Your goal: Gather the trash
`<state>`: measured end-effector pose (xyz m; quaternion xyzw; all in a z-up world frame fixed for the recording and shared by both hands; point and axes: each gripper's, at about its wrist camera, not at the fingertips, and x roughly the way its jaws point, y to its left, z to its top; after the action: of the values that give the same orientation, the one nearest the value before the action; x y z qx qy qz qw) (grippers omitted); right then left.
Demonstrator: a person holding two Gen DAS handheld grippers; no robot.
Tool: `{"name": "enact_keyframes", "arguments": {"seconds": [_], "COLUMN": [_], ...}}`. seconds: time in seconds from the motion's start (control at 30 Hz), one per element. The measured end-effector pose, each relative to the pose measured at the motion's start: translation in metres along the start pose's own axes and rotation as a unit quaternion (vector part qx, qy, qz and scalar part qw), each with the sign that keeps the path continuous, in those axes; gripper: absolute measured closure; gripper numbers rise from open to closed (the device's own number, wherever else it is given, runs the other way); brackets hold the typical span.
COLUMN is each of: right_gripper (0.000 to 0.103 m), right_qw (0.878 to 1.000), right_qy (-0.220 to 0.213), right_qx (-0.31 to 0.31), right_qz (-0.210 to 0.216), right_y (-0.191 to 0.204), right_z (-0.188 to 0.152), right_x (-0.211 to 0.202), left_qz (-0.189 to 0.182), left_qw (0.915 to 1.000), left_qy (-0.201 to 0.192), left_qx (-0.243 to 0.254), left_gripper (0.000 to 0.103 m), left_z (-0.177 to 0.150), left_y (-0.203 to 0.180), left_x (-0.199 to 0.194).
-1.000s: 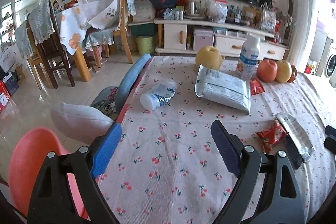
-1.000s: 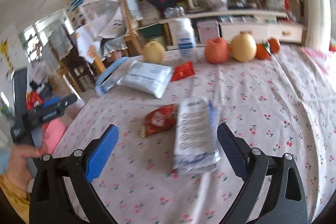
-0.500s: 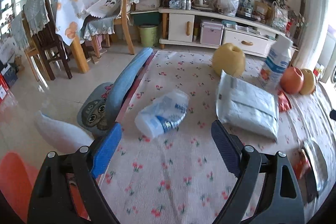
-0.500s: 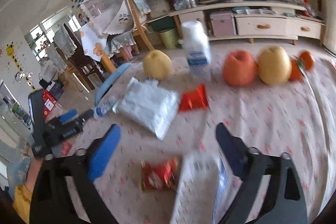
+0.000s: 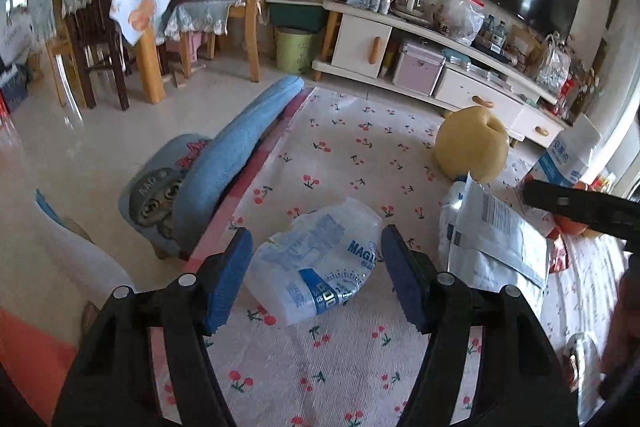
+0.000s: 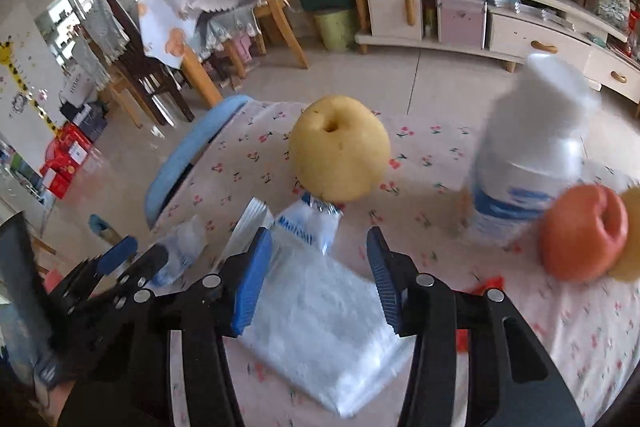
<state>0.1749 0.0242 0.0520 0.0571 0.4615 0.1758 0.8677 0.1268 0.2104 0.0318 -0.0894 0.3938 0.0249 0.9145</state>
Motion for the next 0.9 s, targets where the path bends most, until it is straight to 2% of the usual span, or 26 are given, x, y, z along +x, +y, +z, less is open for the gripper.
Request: {"name": "enact_keyframes", "arguments": {"seconds": [0.3,0.37,0.4,0.63,0.8,0.9], "right_gripper": [0.057,0.061,0.068,0.072,0.072,0.072], "right_qw": [0.999,0.999,0.999,0.999,0.998,0.997], "right_qy": [0.040,0.038,0.038,0.037,0.044,0.046], "right_qx": [-0.001,-0.002,-0.004,-0.030,-0.037,-0.036], "right_qz": [-0.035,-0.024,-0.014,0.020,0.039,0.046], "right_y": [0.010,0.010,0.011,0.021,0.018,0.013], "right_z": [0.013,0.008,0.007,-0.013,-0.038,-0.057], "right_x": [0.053,0.057,0.058,0.046,0.029,0.014], "left_qz": [-0.049,-0.042,-0.044,-0.045,-0.046,-0.059], "left_qw": [0.9972,0.9981,0.9980,0.9974,0.9953,0.9928], "left_qy": [0.039,0.038,0.041,0.054,0.064,0.071], "left_qx": [-0.042,-0.024,-0.018,0.015,0.056,0.075], "left_gripper": [0.036,0.036,0.036,0.042,0.045,0.045], "left_z": [-0.005,-0.006,-0.007,-0.013,-0.026,-0.037], "left_y": [0.013,0.007,0.003,-0.010,-0.028,-0.039], "left_x": [0.024,0.024,0.024,0.019,0.010,0.003]}}
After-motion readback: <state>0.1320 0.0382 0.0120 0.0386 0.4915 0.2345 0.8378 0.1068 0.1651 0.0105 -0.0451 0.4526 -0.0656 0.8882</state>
